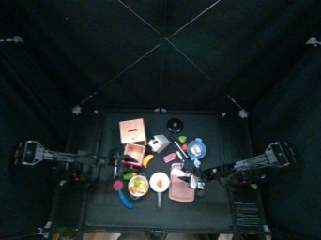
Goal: Separate egg and rice
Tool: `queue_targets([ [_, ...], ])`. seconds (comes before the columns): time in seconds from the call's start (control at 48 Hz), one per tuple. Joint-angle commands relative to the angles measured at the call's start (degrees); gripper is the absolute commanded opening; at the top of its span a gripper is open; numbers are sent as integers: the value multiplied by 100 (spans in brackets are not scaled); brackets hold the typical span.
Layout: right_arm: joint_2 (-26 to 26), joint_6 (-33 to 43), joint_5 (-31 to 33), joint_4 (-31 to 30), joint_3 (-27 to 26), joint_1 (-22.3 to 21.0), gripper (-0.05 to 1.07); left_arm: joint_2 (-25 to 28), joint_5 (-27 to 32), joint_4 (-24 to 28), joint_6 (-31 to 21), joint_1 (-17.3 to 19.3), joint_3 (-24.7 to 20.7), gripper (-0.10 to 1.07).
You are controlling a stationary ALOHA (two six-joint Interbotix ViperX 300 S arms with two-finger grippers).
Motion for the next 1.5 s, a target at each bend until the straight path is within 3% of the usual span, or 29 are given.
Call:
queue_targets([
  [0.0,-193,-9,-123,-123,-141,-97,59,519,-62,141,9,-18,-554,87],
  [0.125,-193,0,-237,-246,-141,-176,59,976,-88,158,18,18,-984,88],
  [0.479,-149,-9,-457,-316,-123,-281,59,1538,-264,158,35,70,-1670,88],
  [0.729,-105,-9,-563,-316,-132,-308,59,1907,-299,149,492,35,-2083,96],
  [1.479,-44,-9,-580,-334,-132,-404,59,2443,-308,-132,519,-97,-2619,99],
])
